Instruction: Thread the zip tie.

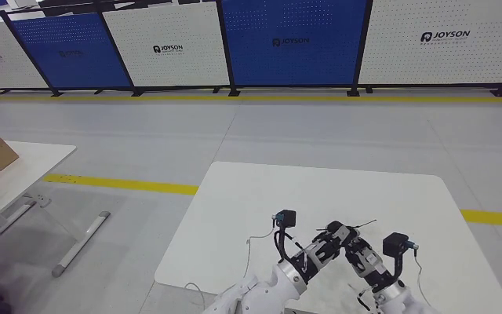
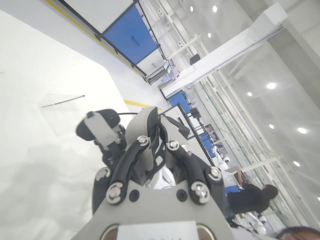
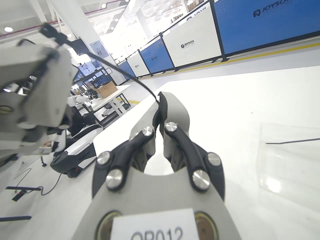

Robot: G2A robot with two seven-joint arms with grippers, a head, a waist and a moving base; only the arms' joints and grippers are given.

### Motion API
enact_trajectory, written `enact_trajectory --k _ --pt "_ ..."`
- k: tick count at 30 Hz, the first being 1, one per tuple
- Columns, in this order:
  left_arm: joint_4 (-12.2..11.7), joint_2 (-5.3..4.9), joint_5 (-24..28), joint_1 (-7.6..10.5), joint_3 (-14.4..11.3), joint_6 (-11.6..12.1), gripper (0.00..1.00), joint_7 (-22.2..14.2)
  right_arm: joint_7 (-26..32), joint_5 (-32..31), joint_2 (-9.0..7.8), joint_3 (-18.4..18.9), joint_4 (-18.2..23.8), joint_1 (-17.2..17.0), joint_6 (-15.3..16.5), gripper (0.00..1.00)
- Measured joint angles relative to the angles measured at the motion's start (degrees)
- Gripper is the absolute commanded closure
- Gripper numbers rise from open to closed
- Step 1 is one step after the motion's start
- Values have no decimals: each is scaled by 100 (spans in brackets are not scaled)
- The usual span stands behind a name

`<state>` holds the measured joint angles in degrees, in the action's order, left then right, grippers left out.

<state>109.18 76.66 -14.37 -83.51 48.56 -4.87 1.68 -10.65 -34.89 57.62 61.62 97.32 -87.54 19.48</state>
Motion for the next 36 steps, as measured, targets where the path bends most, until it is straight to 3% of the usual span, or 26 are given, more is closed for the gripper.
enact_trajectory --k 11,22,36 --pt "-489 27 798 88 480 -46 100 215 -1010 902 -258 864 342 -766 0 0" --pt "-1075 76 1148 263 645 -58 100 406 -2430 2179 -512 1861 532 -1687 0 0" --pt "-1144 84 1170 286 644 -47 100 412 -2449 2225 -517 1896 537 -1710 0 0"
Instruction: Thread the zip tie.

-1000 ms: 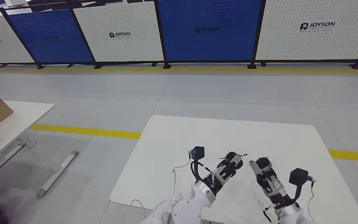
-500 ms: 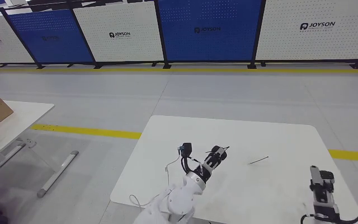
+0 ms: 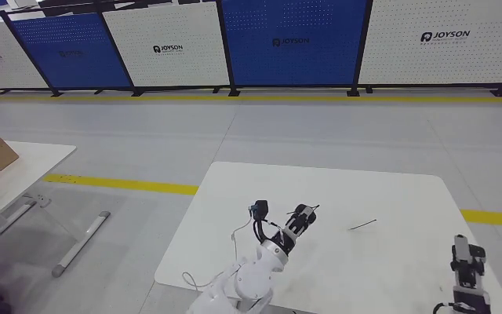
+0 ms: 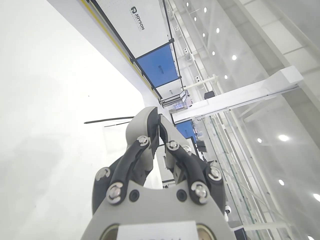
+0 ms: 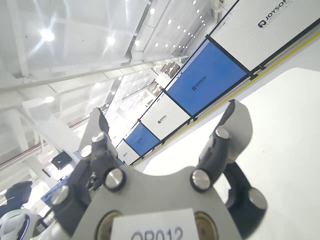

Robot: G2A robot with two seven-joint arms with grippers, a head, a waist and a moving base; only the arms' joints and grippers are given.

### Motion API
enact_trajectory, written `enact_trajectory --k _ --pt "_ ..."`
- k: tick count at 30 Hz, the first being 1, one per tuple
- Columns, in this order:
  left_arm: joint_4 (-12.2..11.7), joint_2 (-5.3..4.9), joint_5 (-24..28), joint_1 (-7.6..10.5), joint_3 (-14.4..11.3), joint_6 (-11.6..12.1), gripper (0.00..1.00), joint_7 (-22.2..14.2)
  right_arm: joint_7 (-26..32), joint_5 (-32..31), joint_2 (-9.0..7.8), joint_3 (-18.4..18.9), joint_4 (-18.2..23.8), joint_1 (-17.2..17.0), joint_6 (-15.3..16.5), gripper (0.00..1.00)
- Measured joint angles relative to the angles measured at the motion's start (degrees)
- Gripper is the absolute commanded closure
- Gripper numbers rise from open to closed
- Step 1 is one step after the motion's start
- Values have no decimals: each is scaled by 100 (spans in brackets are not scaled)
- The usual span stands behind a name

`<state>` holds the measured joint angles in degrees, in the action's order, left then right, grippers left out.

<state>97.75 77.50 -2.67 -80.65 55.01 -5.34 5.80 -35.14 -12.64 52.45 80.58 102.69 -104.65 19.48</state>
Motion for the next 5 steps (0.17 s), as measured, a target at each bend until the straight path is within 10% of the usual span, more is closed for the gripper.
enact_trajectory --k 5 --pt "0 0 0 0 0 0 100 0 0 0 0 0 0 0 0 0"
